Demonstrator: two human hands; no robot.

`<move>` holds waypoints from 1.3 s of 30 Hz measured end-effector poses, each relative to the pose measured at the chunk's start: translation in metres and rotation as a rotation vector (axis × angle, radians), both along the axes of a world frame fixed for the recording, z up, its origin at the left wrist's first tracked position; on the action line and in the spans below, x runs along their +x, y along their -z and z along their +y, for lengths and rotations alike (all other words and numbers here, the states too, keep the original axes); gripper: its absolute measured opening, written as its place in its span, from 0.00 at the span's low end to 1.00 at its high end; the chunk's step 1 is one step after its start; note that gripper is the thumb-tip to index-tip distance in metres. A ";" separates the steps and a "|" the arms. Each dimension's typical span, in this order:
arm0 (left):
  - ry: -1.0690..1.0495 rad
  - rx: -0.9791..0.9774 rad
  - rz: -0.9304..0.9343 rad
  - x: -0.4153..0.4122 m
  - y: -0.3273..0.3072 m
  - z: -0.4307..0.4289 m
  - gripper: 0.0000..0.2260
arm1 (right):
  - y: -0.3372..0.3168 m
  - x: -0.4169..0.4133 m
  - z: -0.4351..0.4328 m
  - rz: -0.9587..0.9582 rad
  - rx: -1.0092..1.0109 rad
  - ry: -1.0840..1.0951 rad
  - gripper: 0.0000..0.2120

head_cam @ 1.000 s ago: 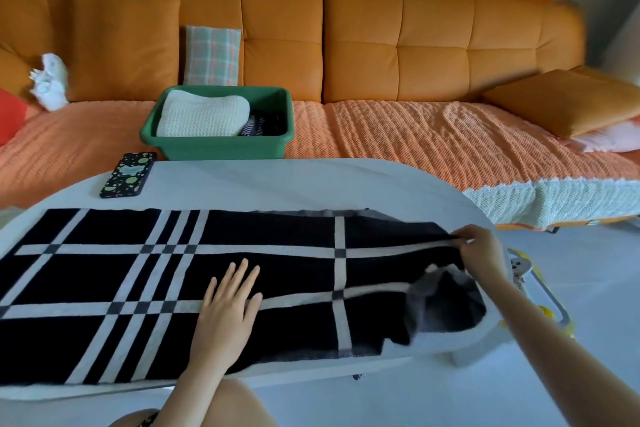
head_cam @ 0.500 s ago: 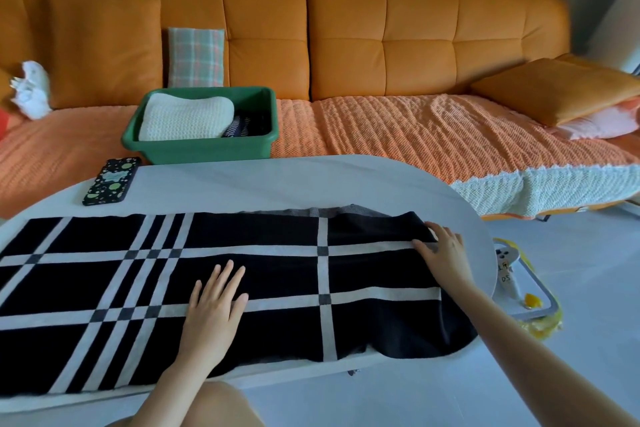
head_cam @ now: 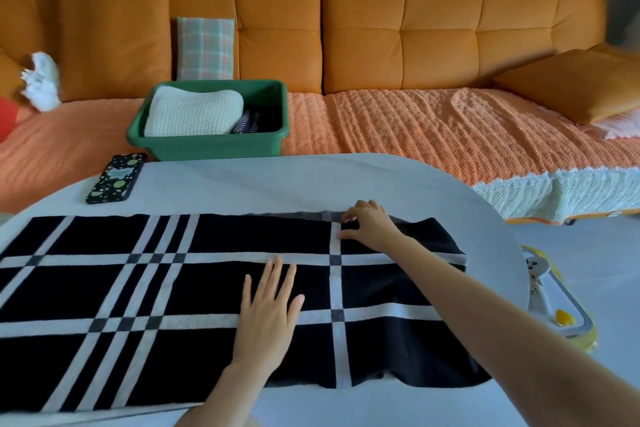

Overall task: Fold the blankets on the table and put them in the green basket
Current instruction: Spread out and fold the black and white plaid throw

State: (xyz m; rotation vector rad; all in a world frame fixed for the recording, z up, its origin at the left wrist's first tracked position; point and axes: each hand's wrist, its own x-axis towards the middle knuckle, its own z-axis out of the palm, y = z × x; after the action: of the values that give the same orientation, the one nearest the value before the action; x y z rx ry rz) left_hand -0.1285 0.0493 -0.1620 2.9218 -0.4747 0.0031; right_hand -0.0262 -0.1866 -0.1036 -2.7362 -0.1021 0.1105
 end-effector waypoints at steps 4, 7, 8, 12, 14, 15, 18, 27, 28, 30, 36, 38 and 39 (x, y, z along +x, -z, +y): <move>-0.005 0.011 -0.077 0.000 0.003 -0.001 0.27 | 0.007 0.010 0.001 -0.033 -0.006 0.018 0.09; -0.019 0.009 -0.078 0.000 0.004 -0.003 0.28 | 0.002 0.018 0.002 -0.101 0.110 0.114 0.08; -0.024 0.007 -0.088 -0.001 0.005 -0.003 0.28 | -0.001 0.021 0.003 -0.131 0.146 0.157 0.08; -0.074 -0.012 -0.074 -0.002 0.003 -0.002 0.28 | 0.000 0.036 0.013 -0.193 0.066 0.217 0.06; -0.081 -0.010 -0.062 -0.003 0.001 -0.002 0.28 | 0.011 0.037 0.016 -0.156 0.016 0.224 0.07; -0.075 -0.007 -0.052 -0.003 0.001 -0.003 0.28 | 0.016 0.036 0.017 -0.140 0.019 0.228 0.08; -0.076 -0.059 -0.028 0.000 0.000 -0.003 0.28 | 0.019 0.036 0.015 -0.119 0.115 0.227 0.10; -0.020 0.045 -0.024 0.065 -0.006 0.008 0.33 | 0.027 0.045 0.027 -0.148 0.074 0.234 0.10; -0.029 0.071 -0.037 0.066 -0.002 0.007 0.35 | 0.029 0.045 0.029 -0.172 0.052 0.247 0.10; -0.062 0.081 -0.057 0.065 0.003 0.006 0.33 | 0.030 0.043 0.030 -0.193 -0.011 0.248 0.12; -0.001 -0.126 -0.099 0.040 -0.006 -0.003 0.26 | 0.011 -0.008 -0.002 -0.315 0.025 0.233 0.17; 0.095 -0.246 -0.087 0.011 -0.008 -0.015 0.26 | 0.003 -0.051 -0.027 -0.370 0.082 0.253 0.15; 0.150 -0.268 -0.062 -0.003 -0.006 -0.020 0.27 | 0.000 -0.076 -0.040 -0.399 0.108 0.260 0.14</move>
State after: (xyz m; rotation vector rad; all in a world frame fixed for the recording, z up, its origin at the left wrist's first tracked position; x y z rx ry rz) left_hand -0.1315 0.0296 -0.1557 2.6245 -0.6481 0.1271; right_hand -0.1020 -0.2267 -0.1038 -2.5983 0.1335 -0.4992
